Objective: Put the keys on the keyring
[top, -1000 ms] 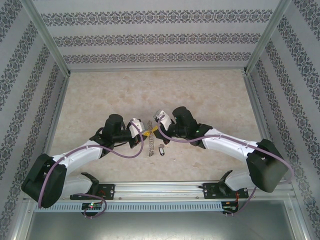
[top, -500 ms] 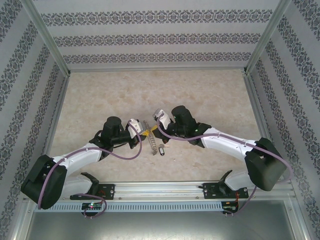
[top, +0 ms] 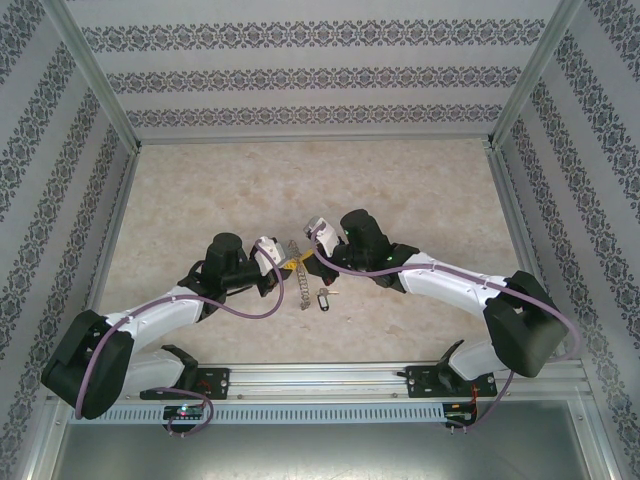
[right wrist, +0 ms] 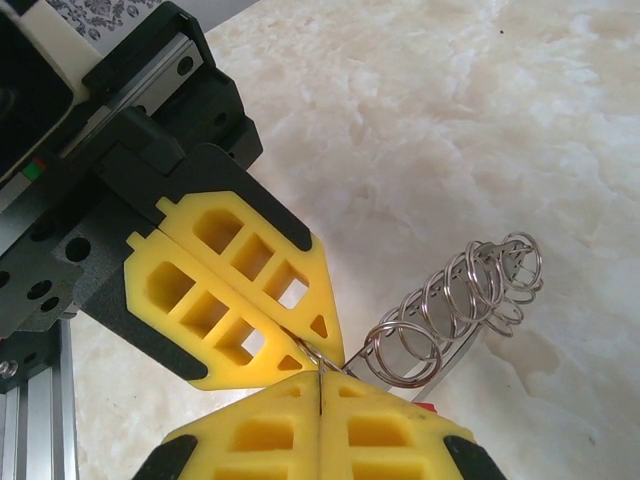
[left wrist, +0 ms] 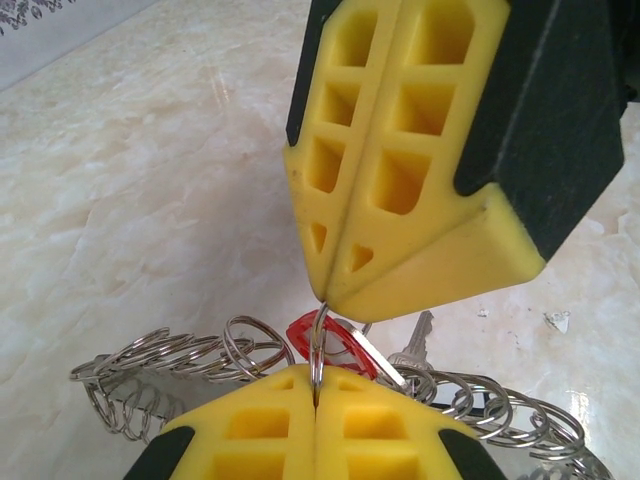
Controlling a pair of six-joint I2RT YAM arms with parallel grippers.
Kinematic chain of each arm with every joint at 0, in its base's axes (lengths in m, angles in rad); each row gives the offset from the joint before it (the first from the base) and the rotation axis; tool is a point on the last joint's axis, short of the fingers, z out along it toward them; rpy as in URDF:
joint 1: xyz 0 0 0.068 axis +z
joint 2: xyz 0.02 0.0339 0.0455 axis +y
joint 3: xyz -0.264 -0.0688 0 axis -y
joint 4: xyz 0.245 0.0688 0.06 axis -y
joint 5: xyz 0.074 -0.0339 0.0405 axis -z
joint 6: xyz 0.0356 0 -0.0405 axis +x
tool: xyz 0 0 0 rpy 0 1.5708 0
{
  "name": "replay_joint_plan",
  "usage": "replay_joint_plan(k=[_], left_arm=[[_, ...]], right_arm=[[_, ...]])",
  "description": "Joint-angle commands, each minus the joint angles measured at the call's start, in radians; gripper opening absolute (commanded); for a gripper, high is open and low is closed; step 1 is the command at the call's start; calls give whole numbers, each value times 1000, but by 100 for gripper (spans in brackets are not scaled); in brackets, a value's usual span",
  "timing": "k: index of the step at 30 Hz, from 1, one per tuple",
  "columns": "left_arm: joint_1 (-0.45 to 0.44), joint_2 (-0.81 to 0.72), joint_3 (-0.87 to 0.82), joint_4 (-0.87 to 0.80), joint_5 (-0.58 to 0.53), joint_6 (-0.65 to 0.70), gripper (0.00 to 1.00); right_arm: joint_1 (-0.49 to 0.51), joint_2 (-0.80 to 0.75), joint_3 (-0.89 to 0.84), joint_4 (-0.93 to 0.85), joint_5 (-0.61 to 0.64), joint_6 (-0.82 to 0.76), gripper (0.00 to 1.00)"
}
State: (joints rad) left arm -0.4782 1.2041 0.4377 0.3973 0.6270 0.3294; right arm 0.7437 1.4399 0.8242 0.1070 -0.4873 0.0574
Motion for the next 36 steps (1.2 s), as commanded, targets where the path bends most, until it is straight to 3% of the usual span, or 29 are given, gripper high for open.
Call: replay_joint_plan(k=[1,6,20,24,27,36], left_arm=[[-5,-8,16,20,7,-22,0],[-5,18,32,1,32,-15,9],[-6,29,82,-83,48,32,13],[-7,35,87,-79,58,31,13],[-8,38,92,-76,71,34,0],[-7,19,86,-51,73,34,0]], right_arm=[[10,-17,17,28,-16,1,0],[15,-20,47,4,-40,-46,0],[21,-1,74,-19,-85,-65,0],[22,11,84,-33,-97,-69,0],[21,15,88,-34,-101,-70,0],[21,64,111,-92,-55,-55,7]])
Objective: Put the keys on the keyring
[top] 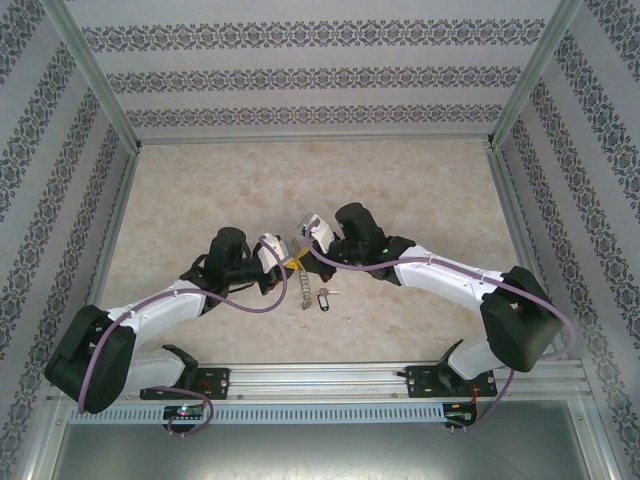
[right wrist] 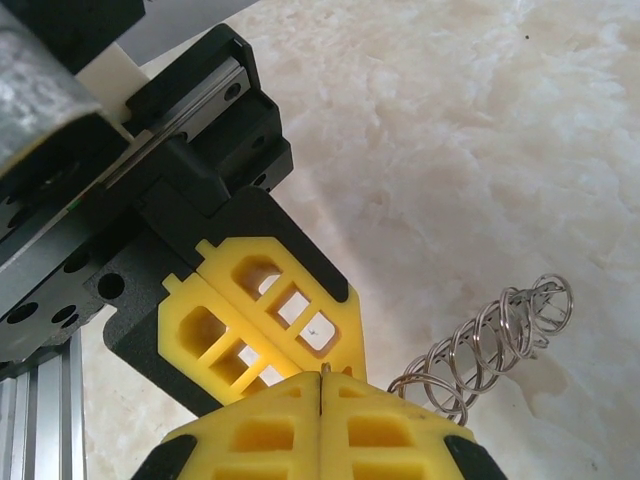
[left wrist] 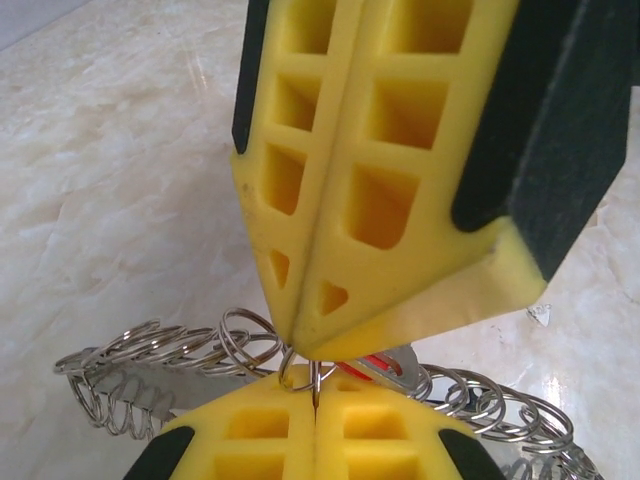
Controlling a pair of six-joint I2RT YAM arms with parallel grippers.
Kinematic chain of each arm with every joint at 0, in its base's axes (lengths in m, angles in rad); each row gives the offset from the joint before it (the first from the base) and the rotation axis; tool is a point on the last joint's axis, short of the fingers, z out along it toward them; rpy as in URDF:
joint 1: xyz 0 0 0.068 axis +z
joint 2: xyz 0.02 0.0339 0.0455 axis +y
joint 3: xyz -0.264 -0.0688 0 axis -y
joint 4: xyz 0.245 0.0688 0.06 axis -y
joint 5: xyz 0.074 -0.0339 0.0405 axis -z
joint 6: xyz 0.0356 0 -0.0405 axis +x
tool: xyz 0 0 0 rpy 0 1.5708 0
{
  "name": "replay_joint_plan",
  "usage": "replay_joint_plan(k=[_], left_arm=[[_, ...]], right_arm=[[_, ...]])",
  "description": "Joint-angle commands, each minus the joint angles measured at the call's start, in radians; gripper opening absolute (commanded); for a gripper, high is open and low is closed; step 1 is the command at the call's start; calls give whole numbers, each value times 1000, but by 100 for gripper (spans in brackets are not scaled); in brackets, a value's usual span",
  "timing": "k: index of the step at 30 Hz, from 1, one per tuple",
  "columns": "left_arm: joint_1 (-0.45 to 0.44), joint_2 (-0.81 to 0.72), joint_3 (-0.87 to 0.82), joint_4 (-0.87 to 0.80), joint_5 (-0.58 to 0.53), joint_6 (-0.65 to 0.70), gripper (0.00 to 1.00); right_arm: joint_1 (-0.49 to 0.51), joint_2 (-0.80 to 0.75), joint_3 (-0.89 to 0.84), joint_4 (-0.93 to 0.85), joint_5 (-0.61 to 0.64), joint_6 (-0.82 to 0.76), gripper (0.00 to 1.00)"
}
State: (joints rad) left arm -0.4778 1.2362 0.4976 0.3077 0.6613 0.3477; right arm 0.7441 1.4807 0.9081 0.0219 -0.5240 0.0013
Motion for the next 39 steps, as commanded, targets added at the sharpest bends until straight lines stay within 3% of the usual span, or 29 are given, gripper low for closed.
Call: replay_joint_plan(k=[1,12,17,30,39], left_arm=[[-7,-16,24,40,36,16,0],[-8,-26,19,47,23,11,0],[-8,-27,19,42,8,11,0],[-7,-38,-40,122,-64,-49,0],[-8,-18,-61,176,-48,-73,0]], right_arm=[[21,24,29,-8,-19,2,7],[15,36,35,-27,-25,8,13],[12,29,31,-35,-3,4,0],[-48,-32,-57,-14,123,94,0],[-35,-23,-30,29,80,113,0]])
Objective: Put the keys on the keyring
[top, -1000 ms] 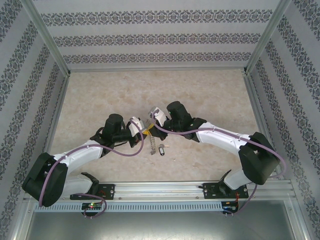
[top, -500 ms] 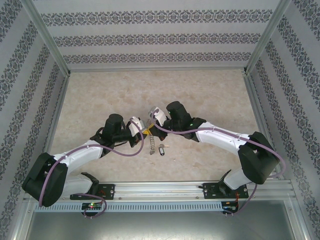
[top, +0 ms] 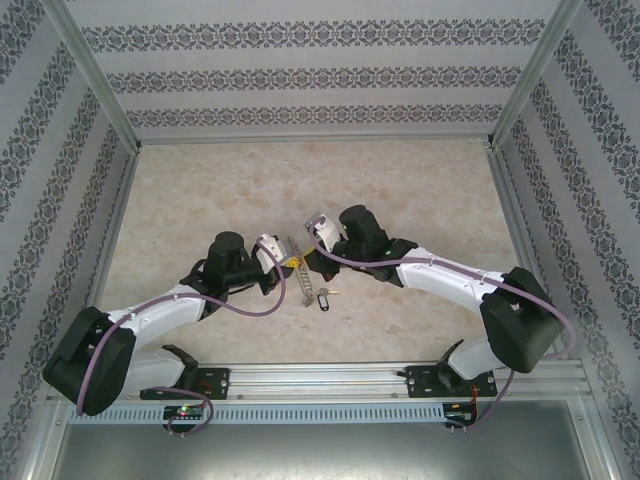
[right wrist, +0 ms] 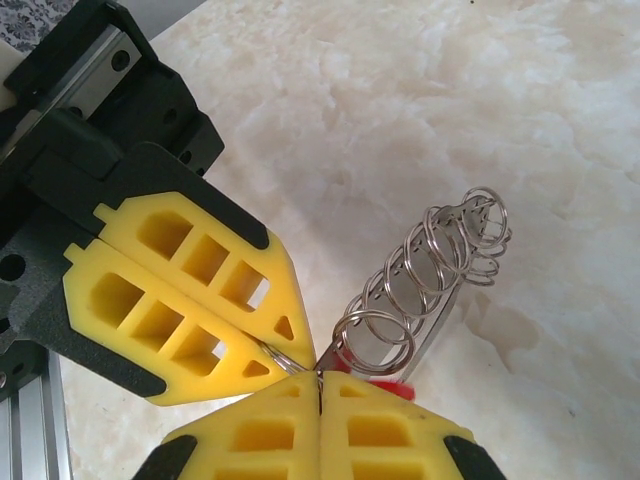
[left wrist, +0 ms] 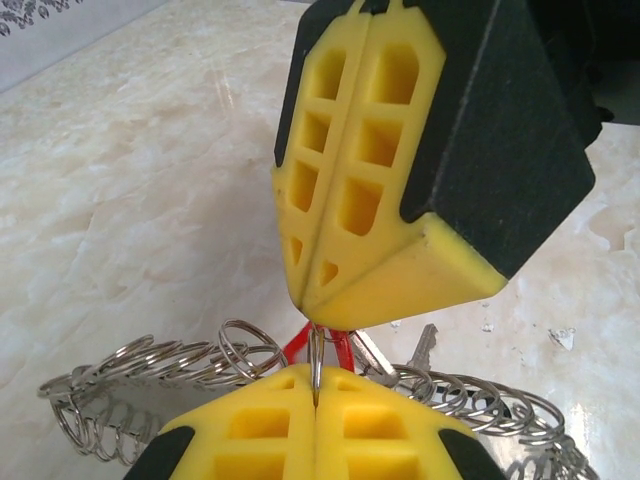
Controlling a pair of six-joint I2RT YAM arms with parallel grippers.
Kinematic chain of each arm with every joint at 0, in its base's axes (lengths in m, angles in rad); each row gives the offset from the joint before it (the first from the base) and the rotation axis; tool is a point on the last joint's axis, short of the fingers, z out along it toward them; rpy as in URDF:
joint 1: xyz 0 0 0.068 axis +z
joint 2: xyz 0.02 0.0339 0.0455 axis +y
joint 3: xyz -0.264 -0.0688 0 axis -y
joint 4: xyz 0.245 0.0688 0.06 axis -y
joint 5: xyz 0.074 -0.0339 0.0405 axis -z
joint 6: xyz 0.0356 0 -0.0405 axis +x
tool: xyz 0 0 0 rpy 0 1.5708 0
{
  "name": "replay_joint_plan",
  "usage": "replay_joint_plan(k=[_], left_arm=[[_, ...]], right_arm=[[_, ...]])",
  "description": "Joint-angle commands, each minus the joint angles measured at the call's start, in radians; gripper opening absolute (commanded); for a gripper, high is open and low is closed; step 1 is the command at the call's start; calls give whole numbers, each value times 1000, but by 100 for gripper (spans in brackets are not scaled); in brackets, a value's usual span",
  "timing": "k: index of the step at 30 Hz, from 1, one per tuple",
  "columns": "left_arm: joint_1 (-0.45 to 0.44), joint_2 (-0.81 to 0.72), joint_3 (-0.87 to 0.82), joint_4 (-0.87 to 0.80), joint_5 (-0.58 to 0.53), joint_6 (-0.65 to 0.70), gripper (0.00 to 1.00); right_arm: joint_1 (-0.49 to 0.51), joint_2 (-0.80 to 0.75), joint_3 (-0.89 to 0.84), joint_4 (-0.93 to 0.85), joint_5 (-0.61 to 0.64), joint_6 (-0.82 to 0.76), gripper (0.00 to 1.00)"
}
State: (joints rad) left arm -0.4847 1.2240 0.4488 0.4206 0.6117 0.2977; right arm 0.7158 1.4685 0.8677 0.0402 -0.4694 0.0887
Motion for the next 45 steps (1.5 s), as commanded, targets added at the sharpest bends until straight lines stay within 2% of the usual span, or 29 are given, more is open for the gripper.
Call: replay_joint_plan(k=[1,9,27,29,33,39,45], left_arm=[[-1,-7,-13,61,1,-25,0],[-1,-9,6,10,11,-2,12],[0,42,80,-97,65,49,16],[0,43,85,-101,66,54,14],[0,43,93,-118,65,66,1],[0,27,74,-101,35,51,0],[-1,13,44,-49,26,26,0]], right_arm=[[-7,-9,13,19,13,30,0],[1,-23,23,32,-46,16,0],[13,-12,52,6,-122,-40,0],[14,-8,56,6,-124,-44,0],[15,-8,60,-6,-109,-46,0],[-4,-37,22,-28,-4,-20,0],[-36,-66,-23,-33,14,13,0]])
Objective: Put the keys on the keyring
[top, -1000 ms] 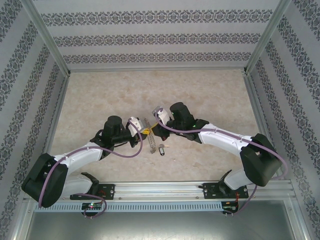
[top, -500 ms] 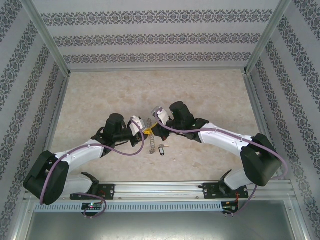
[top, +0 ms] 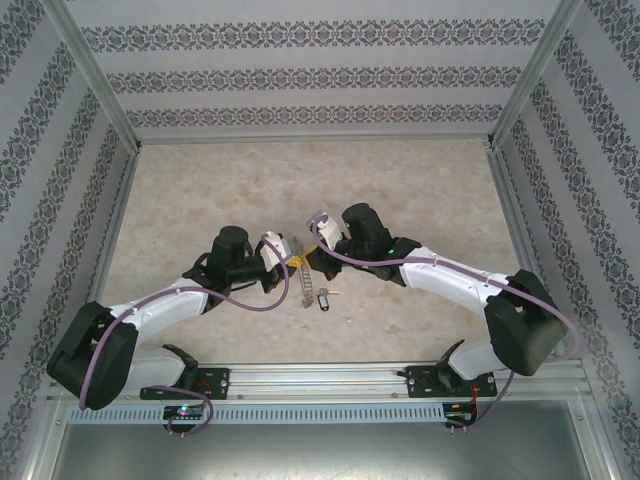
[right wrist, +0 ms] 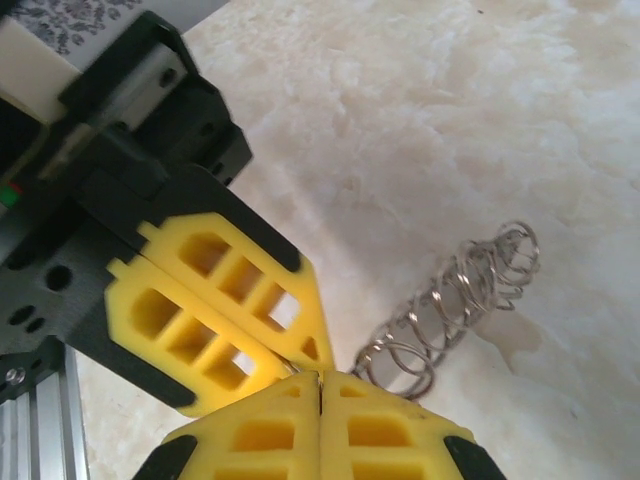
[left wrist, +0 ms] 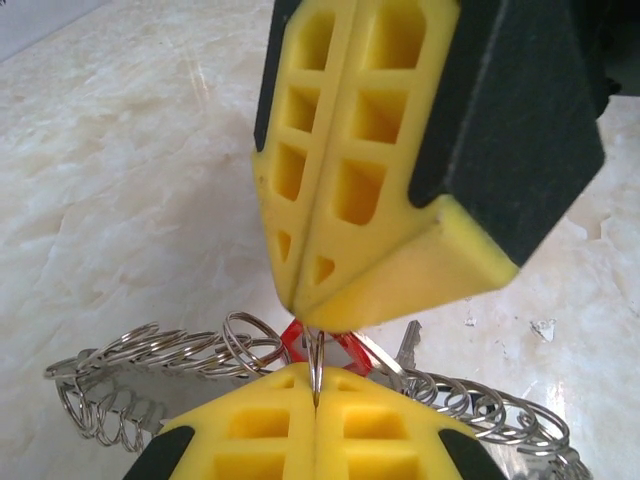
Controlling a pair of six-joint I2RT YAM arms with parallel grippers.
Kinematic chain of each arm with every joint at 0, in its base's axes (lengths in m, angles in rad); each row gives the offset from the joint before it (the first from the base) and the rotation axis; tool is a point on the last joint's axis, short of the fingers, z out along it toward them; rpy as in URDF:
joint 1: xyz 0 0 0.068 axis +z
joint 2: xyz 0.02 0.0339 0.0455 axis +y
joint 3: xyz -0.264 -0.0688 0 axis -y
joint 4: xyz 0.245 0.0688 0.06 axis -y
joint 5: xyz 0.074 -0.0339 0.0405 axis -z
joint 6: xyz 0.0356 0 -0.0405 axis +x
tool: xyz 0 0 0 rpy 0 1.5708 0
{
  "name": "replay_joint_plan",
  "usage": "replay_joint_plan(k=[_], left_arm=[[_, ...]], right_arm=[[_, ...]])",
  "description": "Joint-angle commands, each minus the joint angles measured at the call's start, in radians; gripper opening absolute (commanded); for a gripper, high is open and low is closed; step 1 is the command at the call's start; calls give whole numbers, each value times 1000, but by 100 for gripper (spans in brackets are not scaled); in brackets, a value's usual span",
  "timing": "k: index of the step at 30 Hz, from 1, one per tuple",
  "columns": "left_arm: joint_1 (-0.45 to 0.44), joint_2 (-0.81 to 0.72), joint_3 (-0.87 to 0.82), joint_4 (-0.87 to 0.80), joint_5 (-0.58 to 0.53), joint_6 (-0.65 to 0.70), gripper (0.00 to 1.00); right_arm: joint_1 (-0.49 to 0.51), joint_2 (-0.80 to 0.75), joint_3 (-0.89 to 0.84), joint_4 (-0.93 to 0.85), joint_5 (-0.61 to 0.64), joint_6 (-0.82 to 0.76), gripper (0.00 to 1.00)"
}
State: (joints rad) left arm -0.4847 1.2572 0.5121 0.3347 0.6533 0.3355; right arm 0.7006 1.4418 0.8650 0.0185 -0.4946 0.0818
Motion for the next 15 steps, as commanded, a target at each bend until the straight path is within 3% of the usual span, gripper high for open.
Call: replay_joint_plan(k=[1,10,15], left_arm=[[0,-21,-23,43,-15,-15,0],[-1,-25,-26,80,7,-28,0],[0,-38,-42,146,16,-69,0]], right_arm=[[-23,-41,-21,-14,39,19,0],[-30,-30,-10,-7,41,46,0],[-83,6,-16,18,-42,129,0]])
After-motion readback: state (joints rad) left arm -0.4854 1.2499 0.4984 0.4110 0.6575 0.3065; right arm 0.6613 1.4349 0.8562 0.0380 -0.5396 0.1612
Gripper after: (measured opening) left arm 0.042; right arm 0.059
